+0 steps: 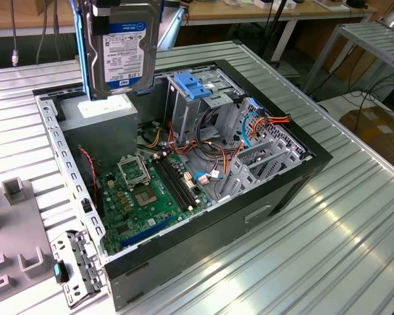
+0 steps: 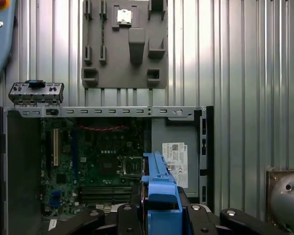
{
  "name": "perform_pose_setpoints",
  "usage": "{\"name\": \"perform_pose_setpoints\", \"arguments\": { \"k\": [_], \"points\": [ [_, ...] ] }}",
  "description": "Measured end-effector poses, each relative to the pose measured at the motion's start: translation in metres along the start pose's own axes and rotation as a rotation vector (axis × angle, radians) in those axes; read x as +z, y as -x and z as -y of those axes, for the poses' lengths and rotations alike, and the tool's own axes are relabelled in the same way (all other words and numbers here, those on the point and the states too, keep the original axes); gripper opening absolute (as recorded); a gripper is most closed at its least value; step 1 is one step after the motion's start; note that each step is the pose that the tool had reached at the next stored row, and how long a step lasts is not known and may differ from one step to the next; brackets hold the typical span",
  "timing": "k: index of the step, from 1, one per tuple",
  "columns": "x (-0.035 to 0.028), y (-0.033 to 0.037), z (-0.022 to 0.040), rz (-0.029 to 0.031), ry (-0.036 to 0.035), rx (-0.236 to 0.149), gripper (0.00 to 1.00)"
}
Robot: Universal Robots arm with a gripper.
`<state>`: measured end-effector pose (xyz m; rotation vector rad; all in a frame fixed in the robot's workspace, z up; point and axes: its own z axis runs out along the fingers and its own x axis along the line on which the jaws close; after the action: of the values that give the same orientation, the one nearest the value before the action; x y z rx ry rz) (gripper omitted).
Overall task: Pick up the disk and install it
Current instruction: 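Pick up the disk, then insert the disk into the insertion slot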
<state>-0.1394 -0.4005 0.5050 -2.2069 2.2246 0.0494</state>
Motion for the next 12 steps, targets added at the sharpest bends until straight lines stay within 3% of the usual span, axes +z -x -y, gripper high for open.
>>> {"name": "perform_pose_setpoints", "arguments": {
  "k": [3, 12],
  "points": [
    [0.0002, 0.0, 0.006, -0.0012, -0.0034, 0.0, 0.37],
    [0.0002, 0.0, 0.0075, -0.0011, -0.0035, 0.0, 0.37]
  ]
}}
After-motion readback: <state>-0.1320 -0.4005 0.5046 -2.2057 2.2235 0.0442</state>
